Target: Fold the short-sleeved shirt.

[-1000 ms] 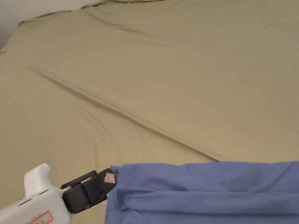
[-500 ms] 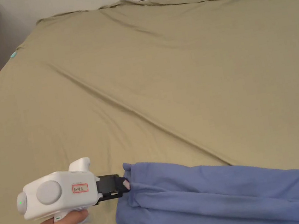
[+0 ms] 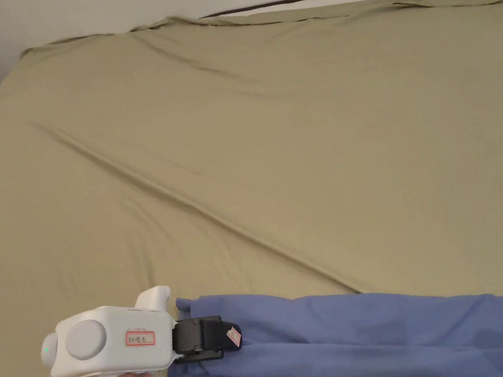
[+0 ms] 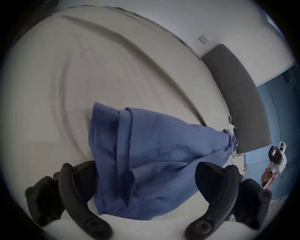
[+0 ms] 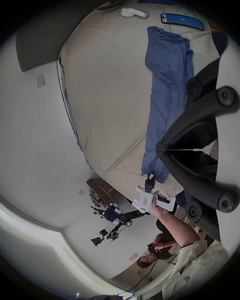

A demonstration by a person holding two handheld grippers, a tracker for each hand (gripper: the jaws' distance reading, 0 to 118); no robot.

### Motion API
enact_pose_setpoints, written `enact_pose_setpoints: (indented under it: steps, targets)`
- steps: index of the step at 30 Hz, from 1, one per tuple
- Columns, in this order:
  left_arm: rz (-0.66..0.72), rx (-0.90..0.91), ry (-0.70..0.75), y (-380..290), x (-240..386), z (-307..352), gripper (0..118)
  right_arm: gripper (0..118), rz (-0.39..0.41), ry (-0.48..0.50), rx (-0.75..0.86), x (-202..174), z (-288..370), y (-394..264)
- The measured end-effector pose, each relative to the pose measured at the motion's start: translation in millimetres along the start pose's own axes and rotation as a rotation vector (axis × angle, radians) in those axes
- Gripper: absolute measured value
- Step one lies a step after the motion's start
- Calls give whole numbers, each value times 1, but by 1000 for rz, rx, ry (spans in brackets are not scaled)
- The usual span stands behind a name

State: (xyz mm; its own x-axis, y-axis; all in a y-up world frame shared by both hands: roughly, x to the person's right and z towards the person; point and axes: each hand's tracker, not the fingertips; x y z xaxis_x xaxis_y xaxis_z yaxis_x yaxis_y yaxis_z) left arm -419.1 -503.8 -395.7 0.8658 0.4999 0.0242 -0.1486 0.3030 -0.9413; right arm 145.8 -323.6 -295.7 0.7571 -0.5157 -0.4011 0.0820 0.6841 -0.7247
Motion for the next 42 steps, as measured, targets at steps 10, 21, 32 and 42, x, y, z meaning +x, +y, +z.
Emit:
enact_pose_setpoints:
  steps: [10,21,32,42]
  targets:
    - [265,79,-199,-5,-19,7,7,3,29,54,-35,-5,-9,-3]
    - [146,215,-355,-19,201,36,7,3,6,-28,64,16,14,3]
    - [-159,-40,-56,-34,321,-169,11,3,-77,-119,105,41,52,-9]
    - [-156,251,-181,-29,290,-53,118,3,99,-512,362,16,114,15]
